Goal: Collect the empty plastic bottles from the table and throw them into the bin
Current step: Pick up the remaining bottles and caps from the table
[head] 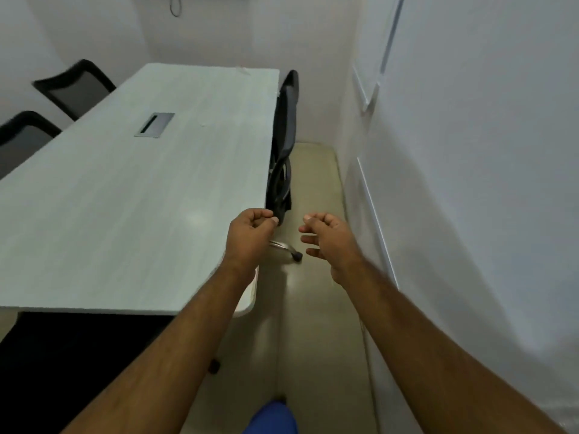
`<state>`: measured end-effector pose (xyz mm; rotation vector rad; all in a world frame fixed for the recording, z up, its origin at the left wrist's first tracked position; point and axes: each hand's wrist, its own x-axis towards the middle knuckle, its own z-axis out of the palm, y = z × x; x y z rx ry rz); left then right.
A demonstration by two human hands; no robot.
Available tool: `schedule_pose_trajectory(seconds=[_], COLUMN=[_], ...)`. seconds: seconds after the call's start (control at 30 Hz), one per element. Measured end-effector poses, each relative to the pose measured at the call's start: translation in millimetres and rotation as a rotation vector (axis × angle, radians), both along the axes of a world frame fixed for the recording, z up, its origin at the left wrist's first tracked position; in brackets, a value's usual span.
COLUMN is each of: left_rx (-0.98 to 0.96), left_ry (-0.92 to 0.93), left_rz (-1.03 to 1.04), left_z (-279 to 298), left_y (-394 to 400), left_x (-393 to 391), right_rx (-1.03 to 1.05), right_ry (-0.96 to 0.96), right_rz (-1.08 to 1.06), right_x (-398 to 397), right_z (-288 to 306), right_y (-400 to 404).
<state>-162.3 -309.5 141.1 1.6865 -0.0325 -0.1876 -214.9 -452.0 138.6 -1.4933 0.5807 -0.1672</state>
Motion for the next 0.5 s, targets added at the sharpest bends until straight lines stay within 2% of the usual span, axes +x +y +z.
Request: schedule_pose_trajectory(seconds=[0.23,0.37,0.5], left_rx=[0.022,0.028,0.02], left_ry=[-0.026,0.023,0.031], left_rz=[0.107,0.185,0.224], left_z=[-14,-18,-6], left_y=[-71,-118,-155], left_x=[155,267,348], right_rx=[-0.067,-0.088,-0.111], right_ry=[-0.059,-0.022,-0.031], right_rz=[0.133,0.217,0.242], right_x=[183,298,377], right_z=[-3,0,13], right_y=[-79,-122,-161])
